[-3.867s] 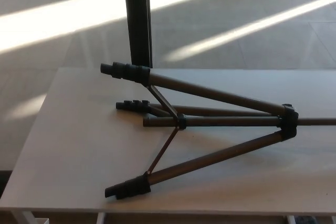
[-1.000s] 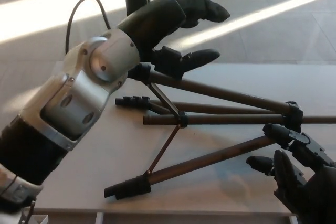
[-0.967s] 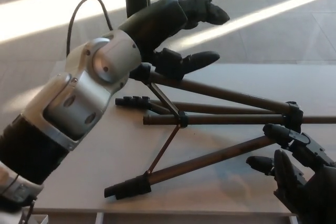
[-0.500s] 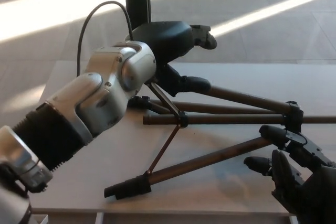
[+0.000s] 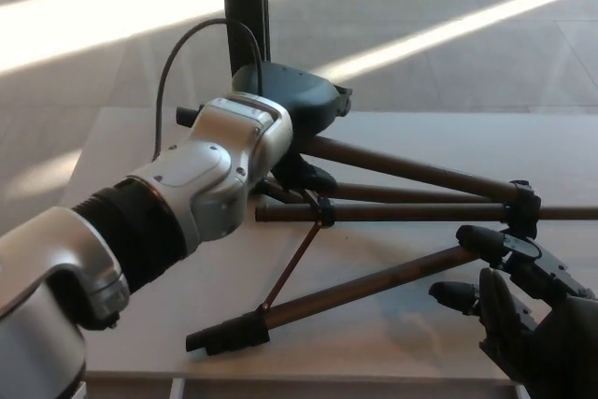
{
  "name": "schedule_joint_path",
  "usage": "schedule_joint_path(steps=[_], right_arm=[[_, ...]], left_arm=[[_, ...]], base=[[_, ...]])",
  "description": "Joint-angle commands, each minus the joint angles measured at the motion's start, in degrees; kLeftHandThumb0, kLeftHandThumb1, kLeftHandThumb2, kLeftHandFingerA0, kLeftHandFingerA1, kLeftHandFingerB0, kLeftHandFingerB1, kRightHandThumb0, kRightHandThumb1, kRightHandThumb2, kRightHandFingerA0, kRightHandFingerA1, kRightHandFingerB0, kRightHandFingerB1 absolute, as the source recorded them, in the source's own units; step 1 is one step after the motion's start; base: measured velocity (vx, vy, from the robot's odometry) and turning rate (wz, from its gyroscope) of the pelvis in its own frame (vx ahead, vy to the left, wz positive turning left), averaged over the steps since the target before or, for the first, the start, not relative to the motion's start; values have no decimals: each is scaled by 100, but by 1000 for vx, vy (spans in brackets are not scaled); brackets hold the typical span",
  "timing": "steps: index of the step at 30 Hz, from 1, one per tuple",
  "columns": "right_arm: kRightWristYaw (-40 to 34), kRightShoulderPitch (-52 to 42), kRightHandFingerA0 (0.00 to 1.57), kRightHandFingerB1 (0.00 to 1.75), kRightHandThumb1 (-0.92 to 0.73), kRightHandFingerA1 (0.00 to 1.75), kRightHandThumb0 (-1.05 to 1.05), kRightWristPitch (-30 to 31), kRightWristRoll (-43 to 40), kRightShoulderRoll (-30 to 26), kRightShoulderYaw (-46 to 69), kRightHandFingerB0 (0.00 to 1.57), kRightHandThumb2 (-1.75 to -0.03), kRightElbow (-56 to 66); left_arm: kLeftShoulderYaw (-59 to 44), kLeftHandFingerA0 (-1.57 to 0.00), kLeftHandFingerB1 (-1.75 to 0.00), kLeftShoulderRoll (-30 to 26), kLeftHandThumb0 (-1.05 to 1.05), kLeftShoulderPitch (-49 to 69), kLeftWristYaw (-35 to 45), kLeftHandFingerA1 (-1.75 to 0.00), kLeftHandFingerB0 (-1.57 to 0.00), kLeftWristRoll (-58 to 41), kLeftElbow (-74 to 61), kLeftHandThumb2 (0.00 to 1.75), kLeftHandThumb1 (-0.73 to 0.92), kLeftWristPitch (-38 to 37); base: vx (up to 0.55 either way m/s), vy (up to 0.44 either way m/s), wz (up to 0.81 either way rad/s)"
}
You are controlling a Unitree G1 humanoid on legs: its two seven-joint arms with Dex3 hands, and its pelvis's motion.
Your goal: Use both hands of the robot to pick up the tripod lying in the middle of the desk and make it stand upright on the desk
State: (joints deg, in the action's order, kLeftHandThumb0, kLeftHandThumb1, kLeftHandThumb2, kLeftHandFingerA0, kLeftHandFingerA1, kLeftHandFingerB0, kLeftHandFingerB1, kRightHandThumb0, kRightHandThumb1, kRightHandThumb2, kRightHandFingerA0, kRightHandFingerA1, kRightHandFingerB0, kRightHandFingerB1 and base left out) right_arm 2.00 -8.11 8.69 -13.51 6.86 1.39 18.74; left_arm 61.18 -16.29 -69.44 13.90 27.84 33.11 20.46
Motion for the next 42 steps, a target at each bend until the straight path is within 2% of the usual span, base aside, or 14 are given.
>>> schedule_joint_path(steps=[1, 3, 7, 8, 10, 11, 12, 15, 16, 18, 29, 37, 38, 42], right_arm=[[-204, -112, 64, 60, -70, 87, -62, 300, 78, -52, 7, 64, -61, 267], [-235, -105, 65, 60, -69, 88, -60, 328, 49, -25, 18, 65, -61, 285], [-294, -69, 66, 61, -68, 89, -55, 380, 69, -14, 12, 66, -60, 314], [-314, -62, 66, 61, -68, 88, -55, 401, 89, -17, 9, 65, -60, 325], [-336, -51, 66, 61, -68, 89, -54, 438, 80, -9, 15, 66, -60, 342], [-351, -47, 67, 61, -68, 90, -53, 450, 91, -11, 13, 66, -60, 350], [-355, -44, 66, 62, -68, 90, -52, 468, 85, -15, 14, 65, -60, 360], [-359, -30, 66, 61, -68, 89, -52, 473, 91, -26, 12, 65, -60, 355], [-360, -43, 66, 60, -69, 88, -51, 444, 153, -52, -14, 64, -60, 338], [-351, 0, 66, 60, -68, 88, -52, 408, 167, -54, -25, 64, -60, 297], [-466, 31, 67, 57, -69, 82, -51, 615, 221, -66, -52, 64, -61, 413], [-459, 22, 68, 57, -70, 82, -45, 646, 236, -21, -137, 65, -61, 329], [-473, 72, 67, 56, -70, 81, -45, 684, 280, -38, -160, 63, -61, 297], [-648, 311, 68, 54, -70, 78, -45, 1271, 254, -20, -145, 64, -61, 314]], left_arm=[[249, -36, -46, 511, -80, -383, -233, -62, -19, 1366, 566, 65, 78, 638], [183, -37, -51, 560, -74, -363, -263, -63, -16, 1365, 581, 99, 61, 606], [124, -51, -54, 611, -79, -247, -466, -68, -23, 1517, 708, 100, 64, 545], [142, -58, -44, 608, -74, -233, -518, -62, -28, 1571, 733, 63, 76, 529], [101, -60, -44, 614, -72, -193, -543, -63, -29, 1631, 743, 63, 76, 525], [25, -60, -53, 615, -75, -141, -606, -70, -28, 1642, 731, 100, 62, 518], [-144, -73, -42, 624, -60, -63, -815, -65, -41, 1554, 719, 63, 77, 444], [-347, -74, -43, 665, -55, 10, -1055, -68, -46, 1544, 777, 64, 81, 329], [-604, -85, -56, 722, -35, 167, -1678, -140, -57, 1500, 804, 66, 72, 85], [-627, -94, -56, 732, -34, 192, -1802, -152, -58, 1592, 843, 61, 67, 16], [-753, -84, -90, 650, -34, 551, -1299, -155, -72, 1939, 824, 60, 67, 205], [-992, -81, -66, 811, -34, 640, -1001, -155, -58, 2157, 895, 70, 74, 469], [-889, -84, -99, 793, -34, 627, -960, -159, -70, 2308, 935, 70, 72, 502], [-1002, -83, -111, 813, -36, 636, -947, -161, -78, 2328, 988, 69, 74, 500]], base=[[0, 0, 0], [0, 0, 0], [0, 0, 0], [0, 0, 0], [0, 0, 0], [0, 0, 0], [0, 0, 0], [0, 0, 0], [0, 0, 0], [0, 0, 0], [0, 0, 0], [0, 0, 0], [0, 0, 0], [0, 0, 0]])
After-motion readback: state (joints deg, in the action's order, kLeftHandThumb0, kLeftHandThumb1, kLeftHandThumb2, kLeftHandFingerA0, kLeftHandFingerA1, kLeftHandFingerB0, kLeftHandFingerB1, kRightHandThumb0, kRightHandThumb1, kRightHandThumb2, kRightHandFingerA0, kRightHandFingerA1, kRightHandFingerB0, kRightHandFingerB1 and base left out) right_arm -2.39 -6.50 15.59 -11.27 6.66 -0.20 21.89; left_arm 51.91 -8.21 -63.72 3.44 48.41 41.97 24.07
